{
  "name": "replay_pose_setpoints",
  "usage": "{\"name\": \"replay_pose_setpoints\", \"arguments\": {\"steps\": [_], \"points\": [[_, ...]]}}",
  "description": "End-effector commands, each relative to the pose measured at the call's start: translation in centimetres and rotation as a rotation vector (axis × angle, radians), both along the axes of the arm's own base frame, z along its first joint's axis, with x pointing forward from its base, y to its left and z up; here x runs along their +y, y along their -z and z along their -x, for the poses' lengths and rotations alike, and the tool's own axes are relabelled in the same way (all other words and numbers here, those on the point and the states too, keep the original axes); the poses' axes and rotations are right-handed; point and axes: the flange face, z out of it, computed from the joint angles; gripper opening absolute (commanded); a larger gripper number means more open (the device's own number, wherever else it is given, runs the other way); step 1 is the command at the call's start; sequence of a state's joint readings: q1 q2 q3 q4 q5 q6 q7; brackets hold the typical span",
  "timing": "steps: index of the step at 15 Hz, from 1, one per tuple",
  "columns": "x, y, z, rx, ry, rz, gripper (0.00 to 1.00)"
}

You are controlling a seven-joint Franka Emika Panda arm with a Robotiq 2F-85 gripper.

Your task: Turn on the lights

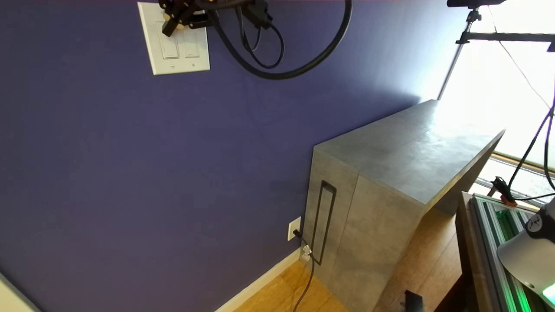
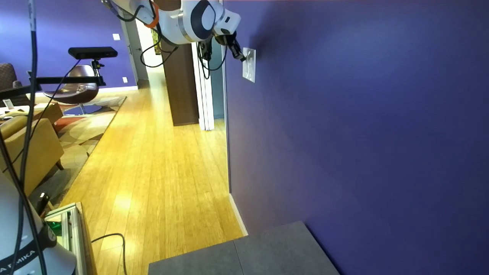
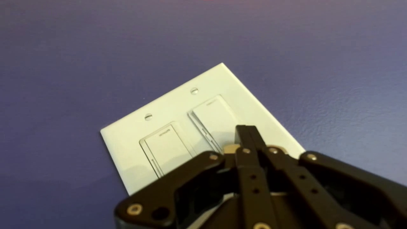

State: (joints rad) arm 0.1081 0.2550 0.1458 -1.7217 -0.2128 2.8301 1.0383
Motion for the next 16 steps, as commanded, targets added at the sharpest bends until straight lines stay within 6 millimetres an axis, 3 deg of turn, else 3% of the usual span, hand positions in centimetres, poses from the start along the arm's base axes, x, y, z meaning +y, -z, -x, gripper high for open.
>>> {"name": "replay_pose_setpoints", "arguments": {"steps": [1,6,12,13,16], "points": [[0.4,0.0,-1.1,-0.036,0.024,0.001,0.01],[2.1,0.0,0.1,0.082,-0.007,0.014,0.02],[3.4,-3.3,5.1,0.354,-0.117,0.127,0.03],[3.5,-4.2,6.2,0.381,-0.139,0.149,0.27],[3.3,-6.8,9.9,0.455,-0.232,0.270,0.36]]}}
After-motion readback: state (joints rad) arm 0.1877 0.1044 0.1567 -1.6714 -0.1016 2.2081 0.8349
